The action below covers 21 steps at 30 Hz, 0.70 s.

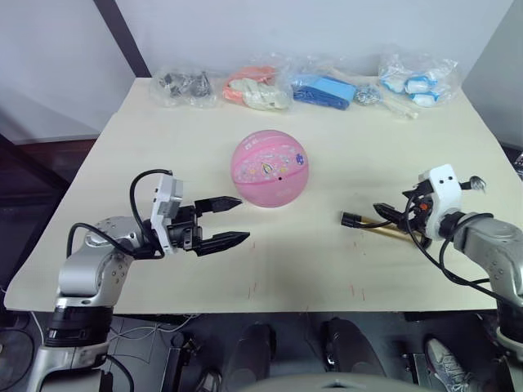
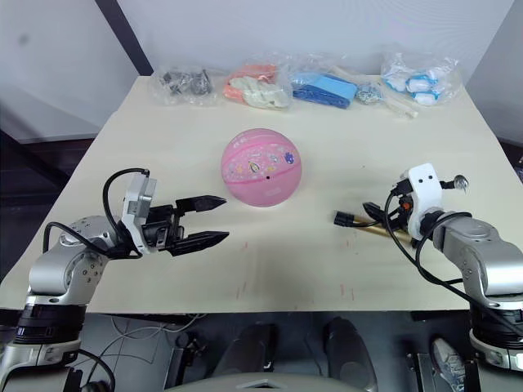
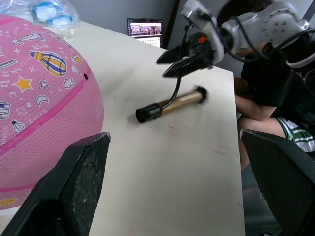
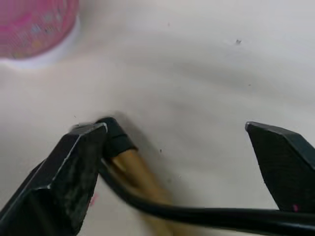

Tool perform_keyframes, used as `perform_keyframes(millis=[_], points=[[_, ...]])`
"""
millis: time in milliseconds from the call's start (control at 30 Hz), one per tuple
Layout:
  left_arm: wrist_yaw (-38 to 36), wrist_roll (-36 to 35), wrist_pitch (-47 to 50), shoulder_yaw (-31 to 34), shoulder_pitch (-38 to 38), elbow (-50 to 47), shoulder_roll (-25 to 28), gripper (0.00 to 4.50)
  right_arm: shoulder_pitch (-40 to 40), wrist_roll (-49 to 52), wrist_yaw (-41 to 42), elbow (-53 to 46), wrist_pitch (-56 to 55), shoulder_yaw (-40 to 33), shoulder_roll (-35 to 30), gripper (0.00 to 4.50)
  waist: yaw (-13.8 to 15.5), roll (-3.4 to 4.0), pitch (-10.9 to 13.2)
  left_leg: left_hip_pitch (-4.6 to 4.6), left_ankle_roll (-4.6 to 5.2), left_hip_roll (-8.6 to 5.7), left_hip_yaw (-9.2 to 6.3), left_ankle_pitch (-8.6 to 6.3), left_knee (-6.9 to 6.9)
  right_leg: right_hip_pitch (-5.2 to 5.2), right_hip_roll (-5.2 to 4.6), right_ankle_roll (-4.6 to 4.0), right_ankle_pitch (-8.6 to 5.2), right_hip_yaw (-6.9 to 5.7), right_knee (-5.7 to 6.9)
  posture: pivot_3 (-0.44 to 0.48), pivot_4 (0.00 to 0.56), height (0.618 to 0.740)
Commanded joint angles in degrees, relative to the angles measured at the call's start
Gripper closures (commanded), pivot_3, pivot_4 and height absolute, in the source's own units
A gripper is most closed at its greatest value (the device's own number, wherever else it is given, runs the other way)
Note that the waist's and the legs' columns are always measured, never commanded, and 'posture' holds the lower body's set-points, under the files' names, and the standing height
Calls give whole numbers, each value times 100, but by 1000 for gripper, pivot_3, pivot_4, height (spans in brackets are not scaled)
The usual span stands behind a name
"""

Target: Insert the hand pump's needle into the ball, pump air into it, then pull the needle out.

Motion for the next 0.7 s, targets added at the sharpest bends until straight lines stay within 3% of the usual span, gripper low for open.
perform_keyframes(millis=[33, 300, 700], points=[[18, -39, -90, 62, 26, -143, 2, 0, 163, 383, 155, -684, -60, -476, -132, 47, 6, 0, 0, 1, 0, 0, -2, 0, 0, 0, 0, 0, 0, -1, 2, 0, 150, 740], [32, -13, -107, 28, -29, -31, -44, 0, 761, 631, -22, -989, 172, -879, -319, 47, 8, 0, 0, 8, 1, 0, 9, 0, 5, 1, 1, 0, 0, 8, 13, 0, 150, 740], [-32, 21, -154, -21, -62, 79, -50, 0, 1810, 812, 272, -1201, 754, -1050, -1197, 47, 30, -3, 1, 18, 1, 1, 20, 0, 5, 8, 4, 1, -1, 17, 14, 0, 150, 740]])
